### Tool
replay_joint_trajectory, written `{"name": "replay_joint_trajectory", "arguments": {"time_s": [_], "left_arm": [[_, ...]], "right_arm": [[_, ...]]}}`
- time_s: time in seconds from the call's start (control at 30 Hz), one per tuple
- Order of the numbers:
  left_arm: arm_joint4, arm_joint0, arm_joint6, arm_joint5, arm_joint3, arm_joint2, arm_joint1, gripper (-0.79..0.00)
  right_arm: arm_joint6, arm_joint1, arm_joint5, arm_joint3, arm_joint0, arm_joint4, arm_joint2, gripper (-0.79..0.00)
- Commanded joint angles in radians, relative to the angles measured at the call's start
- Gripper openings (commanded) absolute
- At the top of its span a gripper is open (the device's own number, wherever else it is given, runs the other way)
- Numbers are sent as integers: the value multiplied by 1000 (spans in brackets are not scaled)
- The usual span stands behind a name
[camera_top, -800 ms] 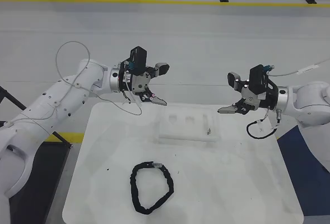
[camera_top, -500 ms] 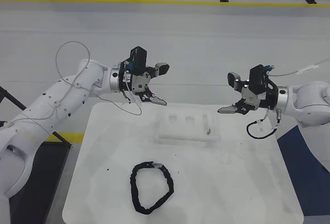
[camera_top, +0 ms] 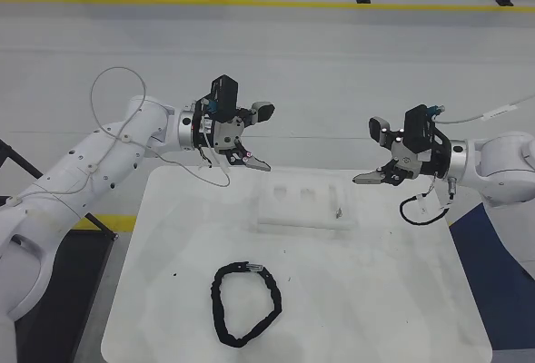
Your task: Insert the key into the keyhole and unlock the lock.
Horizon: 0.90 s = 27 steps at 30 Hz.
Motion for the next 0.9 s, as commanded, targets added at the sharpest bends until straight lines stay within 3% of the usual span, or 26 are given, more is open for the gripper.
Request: {"name": "replay_joint_trajectory", "arguments": {"time_s": [0.0,0.23,0.87], "left_arm": [[0,0,0,0,0,0,0,0],[0,0,0,0,0,0,0,0],[0,0,0,0,0,0,0,0]], "right_arm": [[0,0,0,0,0,0,0,0],[-9,0,55,-11,-29,-40,-1,0],[94,-64,274,242,-16,16,-181,0]]}}
